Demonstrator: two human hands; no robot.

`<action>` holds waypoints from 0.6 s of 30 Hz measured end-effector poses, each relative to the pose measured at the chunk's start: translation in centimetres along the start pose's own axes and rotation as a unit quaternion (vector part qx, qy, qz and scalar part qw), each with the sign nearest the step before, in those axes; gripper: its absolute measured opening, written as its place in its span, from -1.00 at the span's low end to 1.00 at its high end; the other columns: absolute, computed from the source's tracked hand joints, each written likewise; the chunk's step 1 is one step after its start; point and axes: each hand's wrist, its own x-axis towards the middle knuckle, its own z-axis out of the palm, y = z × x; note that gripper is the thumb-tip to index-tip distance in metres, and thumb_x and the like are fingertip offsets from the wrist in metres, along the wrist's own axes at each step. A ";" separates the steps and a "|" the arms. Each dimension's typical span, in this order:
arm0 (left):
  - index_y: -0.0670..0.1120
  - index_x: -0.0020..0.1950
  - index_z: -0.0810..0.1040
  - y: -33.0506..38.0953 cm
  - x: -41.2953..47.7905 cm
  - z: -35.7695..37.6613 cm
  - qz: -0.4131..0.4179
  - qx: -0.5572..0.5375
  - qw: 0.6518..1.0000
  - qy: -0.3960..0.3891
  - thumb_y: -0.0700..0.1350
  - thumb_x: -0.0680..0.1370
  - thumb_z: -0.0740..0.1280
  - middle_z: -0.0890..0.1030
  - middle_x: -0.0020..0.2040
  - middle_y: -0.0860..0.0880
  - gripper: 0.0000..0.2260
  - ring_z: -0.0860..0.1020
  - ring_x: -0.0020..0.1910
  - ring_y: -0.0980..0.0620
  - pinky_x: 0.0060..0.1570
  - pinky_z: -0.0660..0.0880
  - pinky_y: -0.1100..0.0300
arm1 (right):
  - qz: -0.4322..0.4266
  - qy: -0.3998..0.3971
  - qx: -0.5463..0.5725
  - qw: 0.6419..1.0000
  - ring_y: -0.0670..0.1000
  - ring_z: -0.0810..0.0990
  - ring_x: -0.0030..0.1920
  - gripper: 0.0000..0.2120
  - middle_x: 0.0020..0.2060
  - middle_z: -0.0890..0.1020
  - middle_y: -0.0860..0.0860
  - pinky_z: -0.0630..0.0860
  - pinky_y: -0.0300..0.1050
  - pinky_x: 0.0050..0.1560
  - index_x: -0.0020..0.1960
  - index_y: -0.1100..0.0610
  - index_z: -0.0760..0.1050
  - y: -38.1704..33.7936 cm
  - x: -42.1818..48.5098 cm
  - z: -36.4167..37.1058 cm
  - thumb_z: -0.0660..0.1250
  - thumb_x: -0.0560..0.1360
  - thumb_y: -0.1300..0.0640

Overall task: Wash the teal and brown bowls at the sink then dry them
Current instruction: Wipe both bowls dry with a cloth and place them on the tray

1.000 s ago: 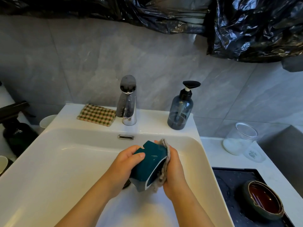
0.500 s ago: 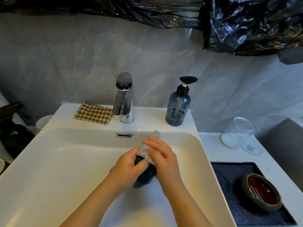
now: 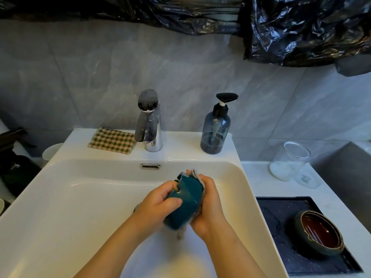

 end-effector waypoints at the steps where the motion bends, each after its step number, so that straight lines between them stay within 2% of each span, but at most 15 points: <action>1: 0.04 -0.05 0.53 0.0 0.0 0.1 0.004 0.010 1.000 -0.014 0.03 0.37 0.25 0.63 -0.18 0.05 -0.79 0.61 -0.12 0.02 -0.20 0.55 0.21 | -0.009 0.005 -0.007 1.000 0.06 0.59 -0.29 -0.62 -0.38 0.64 0.09 0.51 -0.13 -0.28 -0.28 0.14 0.61 0.1 -0.1 0.2 0.24 0.40 -0.15; 4: 0.11 -0.01 0.55 -0.1 0.1 0.2 0.025 0.048 0.998 -0.019 0.12 0.42 0.23 0.66 -0.11 0.07 -0.77 0.63 -0.05 0.05 -0.10 0.58 0.18 | -0.051 0.000 -0.022 0.998 0.03 0.61 -0.35 -0.68 -0.39 0.64 0.08 0.51 -0.15 -0.32 -0.28 0.11 0.61 0.1 -0.2 0.3 0.25 0.41 -0.10; 6: 0.07 -0.05 0.57 -0.1 0.3 0.0 0.028 0.036 0.999 -0.011 0.07 0.48 0.26 0.67 -0.14 0.07 -0.84 0.62 -0.08 0.06 -0.06 0.56 0.14 | -0.122 -0.003 -0.058 0.991 0.00 0.63 -0.27 -0.82 -0.27 0.67 0.04 0.57 -0.13 -0.28 -0.28 0.00 0.62 0.1 -0.3 0.6 0.29 0.41 -0.01; 7: 0.06 -0.06 0.58 0.0 0.3 -0.1 0.030 0.036 0.999 0.001 0.04 0.48 0.27 0.66 -0.16 0.07 -0.87 0.61 -0.09 0.04 -0.05 0.54 0.12 | -0.165 0.001 -0.107 0.981 -0.03 0.64 -0.13 -0.87 -0.14 0.67 -0.01 0.60 -0.07 -0.14 -0.24 -0.09 0.64 0.2 -0.3 0.7 0.31 0.39 0.02; 9: 0.03 -0.07 0.58 -0.1 0.5 -0.3 0.045 0.044 0.997 0.054 -0.01 0.41 0.25 0.66 -0.14 0.02 -0.83 0.61 -0.09 0.00 -0.03 0.53 0.07 | -0.260 -0.015 -0.214 0.941 -0.11 0.53 0.16 -0.76 0.09 0.60 -0.19 0.47 0.00 0.25 -0.18 -0.28 0.63 0.7 -0.5 1.4 0.24 0.38 0.01; 11: -0.01 -0.14 0.58 -0.1 0.5 -0.5 0.056 0.051 0.991 0.110 -0.05 0.36 0.22 0.66 -0.20 0.00 -0.82 0.60 -0.17 0.02 -0.10 0.54 0.11 | -0.308 -0.041 -0.286 0.907 -0.16 0.43 0.28 -0.68 0.13 0.54 -0.29 0.33 -0.10 0.37 -0.15 -0.40 0.58 1.4 -0.3 1.7 0.15 0.43 -0.01; 12: -0.01 -0.20 0.57 -0.2 0.4 -0.7 0.061 0.063 0.989 0.117 -0.05 0.37 0.25 0.65 -0.27 0.03 -0.88 0.58 -0.25 0.07 -0.19 0.52 0.19 | -0.292 -0.041 -0.298 0.908 -0.15 0.45 0.26 -0.69 0.10 0.55 -0.29 0.36 -0.14 0.33 -0.14 -0.40 0.57 1.4 -0.2 1.7 0.15 0.46 -0.02; 13: 0.00 -0.25 0.55 0.0 0.3 -0.8 0.065 0.078 0.989 0.111 -0.05 0.40 0.31 0.62 -0.35 0.09 -0.94 0.54 -0.33 0.14 -0.29 0.49 0.29 | -0.255 -0.027 -0.271 0.928 -0.12 0.51 0.19 -0.74 0.05 0.59 -0.25 0.45 -0.14 0.23 -0.12 -0.34 0.59 1.0 -0.2 1.8 0.20 0.49 -0.02; 15: 0.02 -0.32 0.52 0.2 0.0 -0.9 0.077 0.106 0.987 0.094 -0.07 0.45 0.40 0.56 -0.46 0.16 -0.84 0.49 -0.42 0.22 -0.41 0.41 0.41 | -0.129 -0.009 -0.220 0.967 0.01 0.61 -0.06 -0.83 -0.14 0.67 -0.04 0.56 -0.11 -0.11 -0.07 -0.06 0.64 -0.1 -0.2 1.4 0.29 0.48 -0.05; 16: 0.01 -0.33 0.51 0.1 0.0 -0.8 0.077 0.109 0.987 0.092 -0.09 0.47 0.40 0.54 -0.48 0.16 -0.82 0.49 -0.44 0.23 -0.44 0.39 0.44 | -0.081 -0.017 -0.214 0.973 0.05 0.61 -0.16 -0.76 -0.21 0.67 0.05 0.55 -0.11 -0.19 -0.07 0.06 0.63 -0.7 0.0 0.9 0.30 0.46 -0.08; 18: -0.01 -0.31 0.53 0.1 0.1 -0.4 0.066 0.112 0.987 0.093 -0.11 0.49 0.38 0.53 -0.46 0.13 -0.83 0.49 -0.43 0.20 -0.44 0.39 0.43 | -0.061 -0.002 -0.218 0.974 0.09 0.61 -0.19 -0.75 -0.25 0.66 0.10 0.55 -0.08 -0.17 -0.13 0.09 0.61 -0.7 -0.2 0.6 0.31 0.44 -0.08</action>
